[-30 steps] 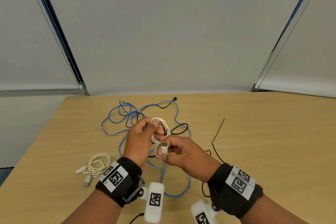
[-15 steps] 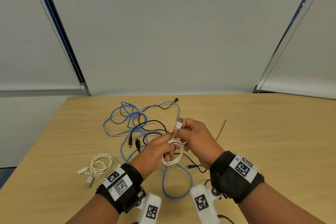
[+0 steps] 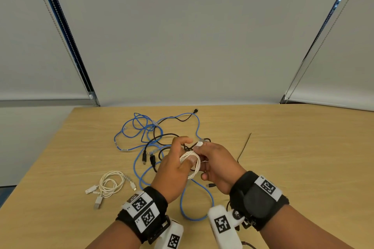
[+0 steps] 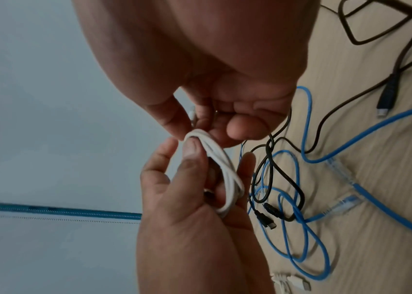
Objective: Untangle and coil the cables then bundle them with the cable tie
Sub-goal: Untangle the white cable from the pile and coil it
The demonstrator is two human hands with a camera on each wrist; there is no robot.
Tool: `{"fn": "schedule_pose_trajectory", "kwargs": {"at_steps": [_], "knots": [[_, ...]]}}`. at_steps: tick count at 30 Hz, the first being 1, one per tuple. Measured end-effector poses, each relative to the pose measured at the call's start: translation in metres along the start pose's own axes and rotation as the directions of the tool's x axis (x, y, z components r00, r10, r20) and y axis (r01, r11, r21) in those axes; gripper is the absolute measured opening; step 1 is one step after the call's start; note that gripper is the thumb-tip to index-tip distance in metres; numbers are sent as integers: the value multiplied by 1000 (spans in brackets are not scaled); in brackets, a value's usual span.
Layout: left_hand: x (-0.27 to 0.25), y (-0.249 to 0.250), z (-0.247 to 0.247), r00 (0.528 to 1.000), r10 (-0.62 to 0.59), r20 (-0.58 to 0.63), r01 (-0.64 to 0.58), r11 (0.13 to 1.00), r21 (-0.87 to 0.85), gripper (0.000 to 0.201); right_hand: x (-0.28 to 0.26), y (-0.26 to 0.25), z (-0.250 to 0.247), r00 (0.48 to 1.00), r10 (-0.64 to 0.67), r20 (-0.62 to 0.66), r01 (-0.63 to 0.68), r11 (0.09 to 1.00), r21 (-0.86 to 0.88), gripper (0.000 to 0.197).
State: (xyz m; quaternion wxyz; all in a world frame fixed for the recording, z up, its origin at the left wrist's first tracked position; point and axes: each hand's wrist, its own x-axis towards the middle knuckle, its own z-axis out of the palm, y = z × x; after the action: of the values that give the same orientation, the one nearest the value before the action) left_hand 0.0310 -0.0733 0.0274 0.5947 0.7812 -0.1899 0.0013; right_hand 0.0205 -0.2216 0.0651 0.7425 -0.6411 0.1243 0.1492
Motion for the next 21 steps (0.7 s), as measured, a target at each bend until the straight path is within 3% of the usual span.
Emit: {"fn": "schedule_pose_trajectory", "kwargs": {"at_steps": [3, 6, 10, 12, 16, 21], "knots": [[-2, 2, 2, 995, 88, -52, -85, 994, 72, 19, 0, -2, -1, 999, 33, 40, -32, 999, -2, 20], [1, -1, 1, 990, 50, -134, -39, 996, 85, 13, -2, 0, -1, 997, 22, 76, -22, 1000, -1, 26], [8, -5, -5, 979, 72, -193, -34, 981, 193, 7, -8, 5, 0, 990, -69, 123, 72, 997, -16, 16], [9, -8, -8, 978, 76, -194, -31, 973, 227, 10, -7, 5, 0, 988, -108, 110, 121, 986, -114, 21], [7, -11, -3, 990, 9, -143, 19, 981, 194, 21, 1, 6, 3, 973, -229, 19, 216, 882, -418, 22], [9, -12, -14, 980, -195, -40, 194, 981, -27, 17, 6, 15, -2, 955, -296, 35, 258, 764, -591, 18]]}}
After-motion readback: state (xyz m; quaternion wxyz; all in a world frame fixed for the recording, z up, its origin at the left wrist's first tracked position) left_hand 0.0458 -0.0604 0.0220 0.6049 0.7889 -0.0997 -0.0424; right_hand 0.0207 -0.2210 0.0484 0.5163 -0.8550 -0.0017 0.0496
